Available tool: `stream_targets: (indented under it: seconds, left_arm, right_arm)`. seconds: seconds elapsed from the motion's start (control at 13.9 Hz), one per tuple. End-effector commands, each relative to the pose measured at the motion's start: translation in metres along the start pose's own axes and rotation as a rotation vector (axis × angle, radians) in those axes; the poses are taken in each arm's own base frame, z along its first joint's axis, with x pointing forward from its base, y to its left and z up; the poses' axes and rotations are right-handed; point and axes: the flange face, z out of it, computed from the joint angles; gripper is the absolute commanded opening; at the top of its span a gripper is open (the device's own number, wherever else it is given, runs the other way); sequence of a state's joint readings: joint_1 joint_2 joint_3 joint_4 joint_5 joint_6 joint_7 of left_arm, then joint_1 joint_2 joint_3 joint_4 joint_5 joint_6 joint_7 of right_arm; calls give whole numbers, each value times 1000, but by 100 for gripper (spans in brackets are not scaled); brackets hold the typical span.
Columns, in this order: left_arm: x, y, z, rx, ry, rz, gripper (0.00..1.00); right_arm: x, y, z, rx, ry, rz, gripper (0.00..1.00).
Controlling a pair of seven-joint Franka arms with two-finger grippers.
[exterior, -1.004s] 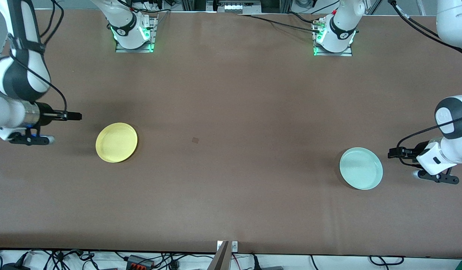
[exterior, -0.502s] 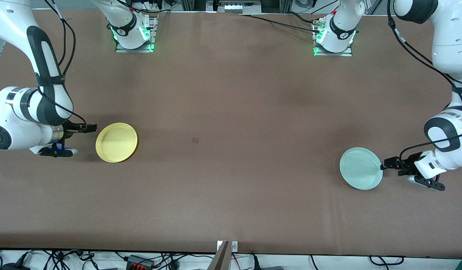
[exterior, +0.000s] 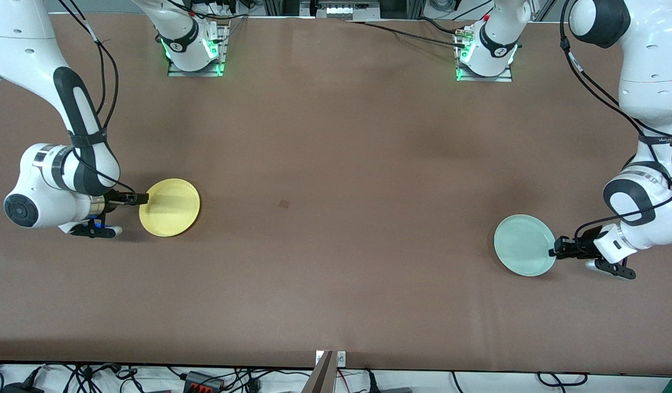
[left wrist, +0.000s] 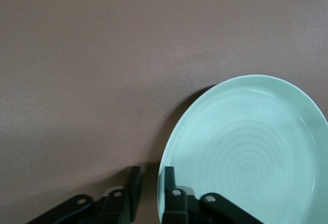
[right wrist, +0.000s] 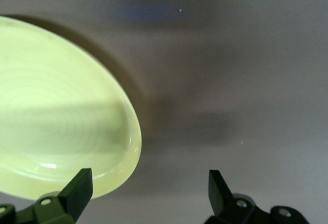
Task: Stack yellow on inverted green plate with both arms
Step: 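Grasp the yellow plate with the right gripper while the left gripper reaches green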
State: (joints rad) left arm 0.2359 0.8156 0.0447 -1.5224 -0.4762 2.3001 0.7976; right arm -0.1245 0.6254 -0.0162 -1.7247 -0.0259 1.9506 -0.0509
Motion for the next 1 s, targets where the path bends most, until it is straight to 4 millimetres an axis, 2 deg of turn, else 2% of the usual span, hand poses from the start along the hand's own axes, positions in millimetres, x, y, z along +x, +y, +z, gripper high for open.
stream_targets:
  seconds: [0.0, 0.14, 0.29, 0.36, 0.5, 0.72, 0.93]
  left_arm:
    - [9, -1, -6, -3, 37, 43, 1]
    - [14, 3, -15, 6, 43, 59, 1]
    - [30, 31, -51, 19, 50, 117, 1]
    - [33, 42, -68, 5, 26, 134, 1]
    - [40, 58, -102, 46, 4, 181, 1]
    - [55, 97, -140, 169, -59, 258, 1]
    - [73, 155, -154, 309, -122, 291, 1]
  right_arm:
    - [5, 2, 6, 1, 1, -9, 100]
    - [6, 1, 9, 1, -2, -9, 100]
    - [9, 0, 17, 3, -8, -11, 95]
    - [9, -1, 17, 3, -10, -12, 86]
    - [10, 0, 21, 2, -15, -13, 78]
    - [11, 1, 27, 5, -24, -12, 66]
    - [12, -2, 30, 9, -28, -11, 56]
